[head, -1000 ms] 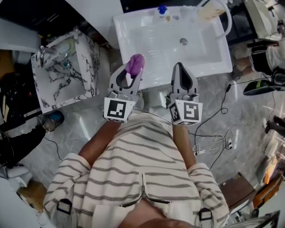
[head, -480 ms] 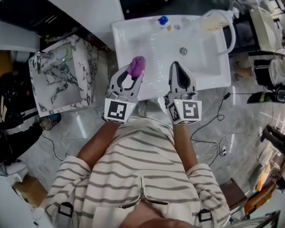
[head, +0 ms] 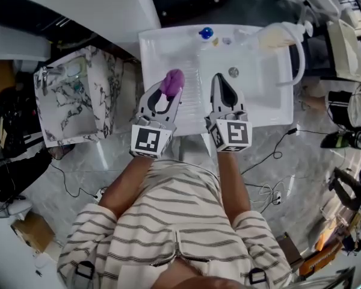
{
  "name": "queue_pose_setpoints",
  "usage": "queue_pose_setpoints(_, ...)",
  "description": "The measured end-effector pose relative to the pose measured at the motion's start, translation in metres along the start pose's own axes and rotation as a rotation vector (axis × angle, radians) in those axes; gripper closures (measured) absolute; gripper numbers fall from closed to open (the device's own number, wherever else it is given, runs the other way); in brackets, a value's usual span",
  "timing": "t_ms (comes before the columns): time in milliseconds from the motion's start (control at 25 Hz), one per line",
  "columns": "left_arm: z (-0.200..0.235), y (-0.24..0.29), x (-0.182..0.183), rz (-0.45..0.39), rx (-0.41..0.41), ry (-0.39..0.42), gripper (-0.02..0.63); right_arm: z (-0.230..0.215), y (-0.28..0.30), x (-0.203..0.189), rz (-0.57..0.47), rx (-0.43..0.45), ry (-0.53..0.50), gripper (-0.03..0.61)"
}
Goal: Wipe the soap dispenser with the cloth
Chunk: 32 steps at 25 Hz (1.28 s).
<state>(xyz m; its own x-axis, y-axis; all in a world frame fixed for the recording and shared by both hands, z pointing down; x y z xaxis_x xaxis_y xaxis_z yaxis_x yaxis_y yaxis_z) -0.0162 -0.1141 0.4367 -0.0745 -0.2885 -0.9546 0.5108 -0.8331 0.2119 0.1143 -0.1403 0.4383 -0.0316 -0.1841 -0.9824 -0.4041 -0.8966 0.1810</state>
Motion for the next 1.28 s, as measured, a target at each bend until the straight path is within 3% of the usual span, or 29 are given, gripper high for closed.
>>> queue_pose_setpoints(480,0.012,0.031,-0.019,0.014,0.025,-0.007,0.492,-0.022,0.067,-0.036,0.027,0.044,-0.028,0.572)
queue_pose_setpoints(760,0.018,0.040,-0.023,0.012,0.043,-0.039,0.492,-0.033,0.105,-0.061,0.038,0.093,-0.011,0.477)
queue_pose_setpoints(1280,0.011,0.041,-0.044,0.044,0.041,-0.083,0.492,-0.042,0.156,-0.094,0.065,0.100,-0.191,0.400)
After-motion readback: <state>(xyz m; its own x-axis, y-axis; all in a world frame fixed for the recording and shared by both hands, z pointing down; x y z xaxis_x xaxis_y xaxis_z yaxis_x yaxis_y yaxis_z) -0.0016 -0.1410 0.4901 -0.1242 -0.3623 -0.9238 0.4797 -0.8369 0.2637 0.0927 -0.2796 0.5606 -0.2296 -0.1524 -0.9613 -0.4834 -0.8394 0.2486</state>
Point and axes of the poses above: the fingertips, and each gripper's own axes: y forward along the fingers, z to its left, x out of its top, the point moved 2 cm from there along -y, backward along the fingers, and after that the axes turned 8 degrees about -y, right-handed, at the moved point
